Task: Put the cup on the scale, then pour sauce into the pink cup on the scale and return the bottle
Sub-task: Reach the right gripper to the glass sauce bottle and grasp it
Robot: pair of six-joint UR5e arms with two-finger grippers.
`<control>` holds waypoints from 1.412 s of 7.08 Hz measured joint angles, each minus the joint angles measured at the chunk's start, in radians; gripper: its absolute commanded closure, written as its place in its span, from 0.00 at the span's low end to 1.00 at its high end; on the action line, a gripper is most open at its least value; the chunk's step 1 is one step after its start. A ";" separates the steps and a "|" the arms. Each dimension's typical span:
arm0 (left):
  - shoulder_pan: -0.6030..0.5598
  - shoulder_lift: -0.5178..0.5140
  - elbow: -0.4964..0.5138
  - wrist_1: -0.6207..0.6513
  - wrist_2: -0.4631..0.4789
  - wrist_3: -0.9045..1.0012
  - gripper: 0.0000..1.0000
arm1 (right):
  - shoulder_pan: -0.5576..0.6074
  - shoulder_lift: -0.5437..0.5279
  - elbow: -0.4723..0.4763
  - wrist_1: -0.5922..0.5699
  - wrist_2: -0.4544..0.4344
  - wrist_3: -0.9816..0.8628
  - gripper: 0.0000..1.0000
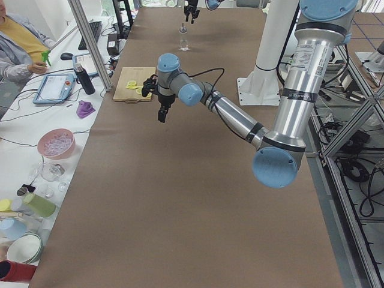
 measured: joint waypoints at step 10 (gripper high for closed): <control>-0.004 -0.017 0.005 0.002 0.005 -0.002 0.03 | -0.226 0.087 -0.294 0.749 -0.360 0.450 0.04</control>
